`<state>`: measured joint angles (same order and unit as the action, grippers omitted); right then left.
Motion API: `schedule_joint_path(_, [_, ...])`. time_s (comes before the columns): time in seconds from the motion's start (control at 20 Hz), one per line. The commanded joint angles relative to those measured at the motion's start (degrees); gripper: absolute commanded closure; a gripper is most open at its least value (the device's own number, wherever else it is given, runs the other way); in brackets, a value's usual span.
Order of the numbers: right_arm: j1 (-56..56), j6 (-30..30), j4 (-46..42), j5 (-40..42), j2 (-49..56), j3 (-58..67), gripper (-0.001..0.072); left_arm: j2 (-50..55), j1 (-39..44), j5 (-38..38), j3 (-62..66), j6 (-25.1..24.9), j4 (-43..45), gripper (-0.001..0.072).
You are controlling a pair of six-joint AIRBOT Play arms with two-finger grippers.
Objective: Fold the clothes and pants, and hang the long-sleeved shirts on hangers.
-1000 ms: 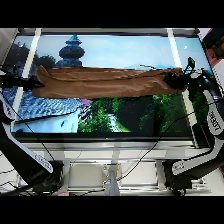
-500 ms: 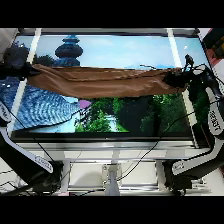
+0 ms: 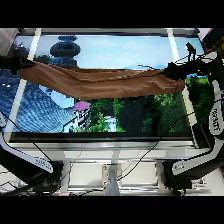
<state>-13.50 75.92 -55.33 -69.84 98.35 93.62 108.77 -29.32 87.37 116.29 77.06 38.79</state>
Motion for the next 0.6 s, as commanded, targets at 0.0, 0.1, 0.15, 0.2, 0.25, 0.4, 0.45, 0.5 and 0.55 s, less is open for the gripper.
schedule_joint_path(0.0, [1.9,-3.3,5.2,-3.0,0.0,0.9,0.0392,0.0,-0.3,2.7,0.0,4.4,-6.1,0.0699])
schedule_joint_path(0.1, [3.4,-3.9,5.2,-2.9,0.0,0.9,0.0392,0.4,-0.2,8.1,0.0,-2.3,-23.2,0.0697])
schedule_joint_path(0.15, [4.0,-4.9,5.2,-2.6,0.0,0.9,0.0392,0.2,-0.2,6.0,0.0,-7.9,-26.1,0.0698])
schedule_joint_path(0.2, [4.3,-5.0,5.2,-2.4,0.0,0.9,0.0392,0.2,-0.5,2.0,0.0,-8.3,-22.1,0.0698])
schedule_joint_path(0.25, [4.7,-5.0,5.2,-2.5,0.0,0.9,0.0392,0.2,-0.8,-1.3,0.0,-5.8,-14.6,0.0699])
schedule_joint_path(0.4, [5.4,-5.0,6.1,-1.9,0.0,0.8,0.0392,0.4,0.7,-1.5,-0.1,1.8,7.7,0.0698])
schedule_joint_path(0.45, [6.1,-4.9,6.1,-0.9,0.0,0.8,0.0392,0.4,1.4,-0.3,-0.2,1.8,9.2,0.0697])
schedule_joint_path(0.5, [7.2,-4.9,6.3,0.3,0.0,0.8,0.0393,0.4,2.3,0.9,-0.4,1.8,8.7,0.0698])
schedule_joint_path(0.55, [8.6,-4.9,6.6,1.8,0.0,0.8,0.0393,0.4,3.0,1.9,-0.4,1.7,7.2,0.0697])
